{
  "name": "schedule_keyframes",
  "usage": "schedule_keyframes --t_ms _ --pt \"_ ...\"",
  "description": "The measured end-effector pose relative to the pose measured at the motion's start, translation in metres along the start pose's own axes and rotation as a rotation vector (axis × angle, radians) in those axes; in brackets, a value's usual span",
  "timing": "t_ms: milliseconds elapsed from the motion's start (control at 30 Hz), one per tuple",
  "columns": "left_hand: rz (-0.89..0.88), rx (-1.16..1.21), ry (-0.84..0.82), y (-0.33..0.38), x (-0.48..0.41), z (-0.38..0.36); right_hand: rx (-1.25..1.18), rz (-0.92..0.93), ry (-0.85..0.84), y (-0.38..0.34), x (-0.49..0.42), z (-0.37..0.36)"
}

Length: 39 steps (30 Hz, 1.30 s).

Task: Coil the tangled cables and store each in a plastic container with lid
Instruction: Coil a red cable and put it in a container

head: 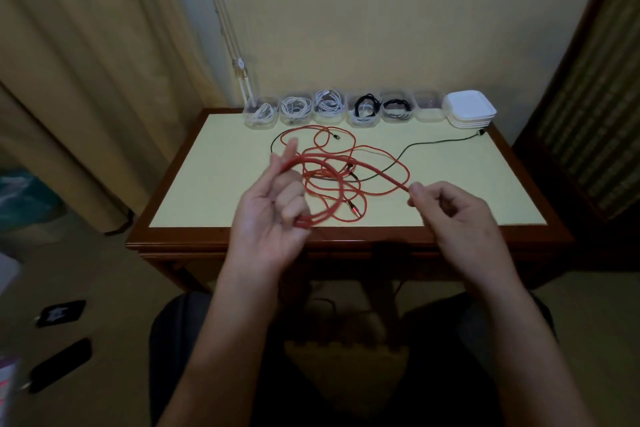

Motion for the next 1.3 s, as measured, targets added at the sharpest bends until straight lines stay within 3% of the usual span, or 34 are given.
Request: schedule_keyframes --t_ms 167,300,567,667,767,967,1167,1300 --pt "-0.167 0.209 0.033 0.045 0.008 0.018 0.033 -0.052 0.043 0.021 0.001 0.026" --pt "-0.287 0.173 0.128 0.062 0.017 0.025 0.124 -0.046 0.056 0.025 0.004 0.036" --pt "-0.425 -0.186 0.306 0.063 0.023 0.025 0.402 0.077 -0.029 0.015 0.004 0.021" --pt "-0.515 -0.429 0.391 0.061 0.027 0.018 0.509 0.130 -0.148 0.008 0.005 0.002" --pt "-0.553 -0.733 0.460 0.050 0.026 0.008 0.456 0.157 -0.221 0.002 0.009 -0.014" --pt "-0.418 -1.155 0.383 0.005 0.007 -0.003 0.224 0.145 -0.231 -0.013 0.011 -0.030" --pt "-0.192 -1.258 0.306 -0.030 -0.007 0.006 0.186 0.168 -0.112 -0.019 0.007 -0.024" --pt "-0.053 -1.134 0.190 -0.048 -0.010 0.005 0.180 0.189 -0.042 -0.020 0.006 -0.020"
Point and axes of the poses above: each hand's wrist, its own x-axis away from the middle knuckle, its own z-axis out of the back of the hand, y = z × x, the point moved 10 cm from there along -x, towards the middle knuckle, and after that the axes turned 10 degrees about z, right-handed, at the moved point
